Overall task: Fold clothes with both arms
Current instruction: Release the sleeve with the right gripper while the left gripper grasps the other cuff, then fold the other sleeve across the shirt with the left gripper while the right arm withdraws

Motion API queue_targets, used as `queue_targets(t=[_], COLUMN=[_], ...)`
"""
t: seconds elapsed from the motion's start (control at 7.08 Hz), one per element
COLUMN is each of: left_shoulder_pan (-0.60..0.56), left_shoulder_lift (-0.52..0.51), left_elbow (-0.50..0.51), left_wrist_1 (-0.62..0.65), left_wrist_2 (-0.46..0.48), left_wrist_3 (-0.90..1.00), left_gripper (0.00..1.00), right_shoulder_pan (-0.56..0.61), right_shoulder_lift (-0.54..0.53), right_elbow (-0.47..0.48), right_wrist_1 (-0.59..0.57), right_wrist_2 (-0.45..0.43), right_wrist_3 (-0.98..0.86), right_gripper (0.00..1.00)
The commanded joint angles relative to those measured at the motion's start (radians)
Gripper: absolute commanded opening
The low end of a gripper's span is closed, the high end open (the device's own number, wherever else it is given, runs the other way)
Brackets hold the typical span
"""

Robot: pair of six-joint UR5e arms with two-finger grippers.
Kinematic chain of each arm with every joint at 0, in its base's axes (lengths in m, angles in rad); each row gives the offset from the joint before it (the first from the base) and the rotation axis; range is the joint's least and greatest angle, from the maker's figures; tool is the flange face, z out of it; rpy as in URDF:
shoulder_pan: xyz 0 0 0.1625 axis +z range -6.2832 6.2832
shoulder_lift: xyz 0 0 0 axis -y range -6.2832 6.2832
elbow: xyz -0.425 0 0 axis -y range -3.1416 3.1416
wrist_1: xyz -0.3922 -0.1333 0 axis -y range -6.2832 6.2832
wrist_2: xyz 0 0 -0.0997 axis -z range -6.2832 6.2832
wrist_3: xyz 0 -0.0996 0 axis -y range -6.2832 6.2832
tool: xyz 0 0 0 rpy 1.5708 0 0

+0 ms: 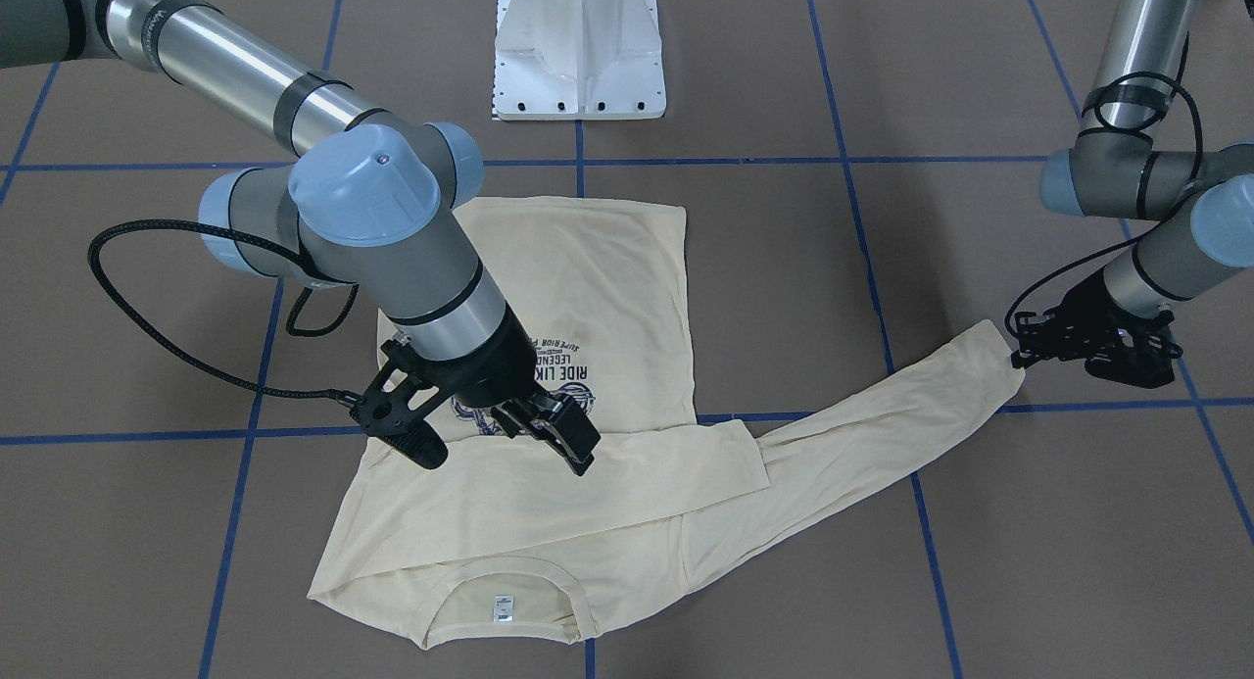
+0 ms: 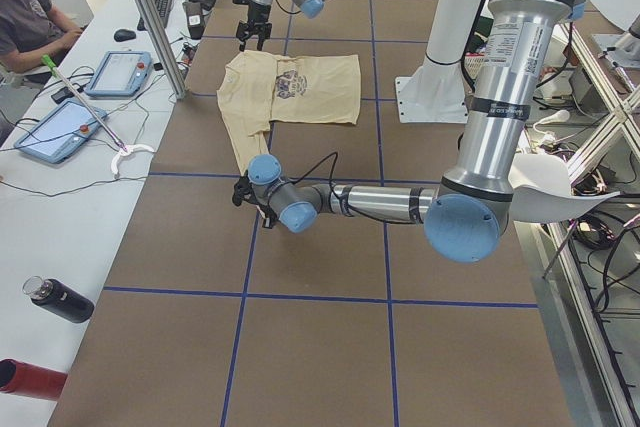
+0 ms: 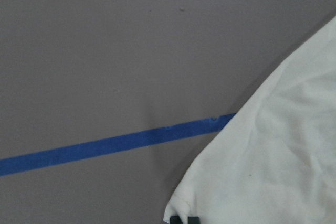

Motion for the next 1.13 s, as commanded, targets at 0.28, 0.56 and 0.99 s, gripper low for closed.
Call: queue_targets(t=[0.28,0.56,0.99], left_shoulder_pan=[0.005,0.067,0.129], left_shoulder_lift=[-0.152,-0.376,-0.795], left_elbow=[-0.165,-0.137,0.132], left_wrist_1=[0.017,0.078,0.1], left_wrist_2=[-0.124,-0.118,0.041], left_wrist_3=[-0.398,-0.674,-0.968], left_gripper=[0.0,0.0,0.0], right_shoulder_pan=[0.198,0.271,0.322], right_shoulder_lift=[-0.332,-0.462,-0.627], right_elbow=[0.23,0.252,0.25], right_wrist_1=[0.01,0.014,0.017], right_wrist_2=[0.236,0.271,0.26], right_wrist_3=[-0.221,-0.372,-0.656], right_gripper=[0.98,0.99,0.99])
